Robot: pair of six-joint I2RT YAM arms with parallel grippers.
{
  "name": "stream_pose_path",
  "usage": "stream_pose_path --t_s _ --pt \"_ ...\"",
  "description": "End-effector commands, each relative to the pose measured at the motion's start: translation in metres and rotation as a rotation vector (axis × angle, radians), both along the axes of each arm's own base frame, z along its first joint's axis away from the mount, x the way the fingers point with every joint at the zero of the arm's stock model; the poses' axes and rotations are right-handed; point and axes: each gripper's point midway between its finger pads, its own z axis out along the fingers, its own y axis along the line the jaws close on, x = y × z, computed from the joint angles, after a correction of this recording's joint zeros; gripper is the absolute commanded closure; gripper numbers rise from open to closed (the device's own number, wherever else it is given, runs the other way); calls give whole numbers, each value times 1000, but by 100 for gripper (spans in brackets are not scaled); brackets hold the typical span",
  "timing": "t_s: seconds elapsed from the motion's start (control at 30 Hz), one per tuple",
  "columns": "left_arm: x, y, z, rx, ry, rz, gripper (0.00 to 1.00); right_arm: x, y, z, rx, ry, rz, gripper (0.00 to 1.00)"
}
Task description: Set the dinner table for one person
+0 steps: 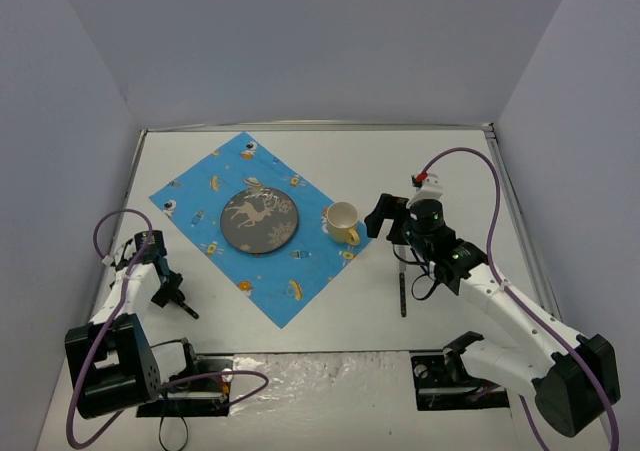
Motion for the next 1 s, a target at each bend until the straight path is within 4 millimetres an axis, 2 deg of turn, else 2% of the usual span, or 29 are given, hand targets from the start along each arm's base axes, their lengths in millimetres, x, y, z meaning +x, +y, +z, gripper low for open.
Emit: stream_pose_path --t_s 0.0,0.03,0.07,0.23,0.4,0.5,0.67,0.73,0.83,0.9,0.97 --pt "-2 -9 -11 -52 -9 18 92 12 1 16 24 -69 -10 1" --pt "-2 -8 -10 -49 -11 19 98 12 1 16 26 -69 -10 1" --pt "-1 -8 -8 -46 -16 18 100 12 1 16 26 -68 -10 1" --pt "2 -5 7 -26 -43 11 100 12 0 16 27 -70 -12 1" --pt "24 6 55 60 -120 -95 100 11 1 16 29 -68 2 1" --pt "50 15 96 139 -170 -205 100 11 4 17 32 -69 17 1" --pt "108 25 167 283 -237 -454 100 11 6 20 31 -78 32 2" --pt "129 22 188 328 -266 -546 100 10 6 22 36 -84 37 2" --pt "174 2 217 421 -308 -770 100 8 7 26 43 -107 51 2" --pt "196 -11 222 456 -293 -901 100 6 6 31 47 -128 53 1" --pt "219 -25 211 492 -237 -1091 100 3 4 40 57 -161 55 1"
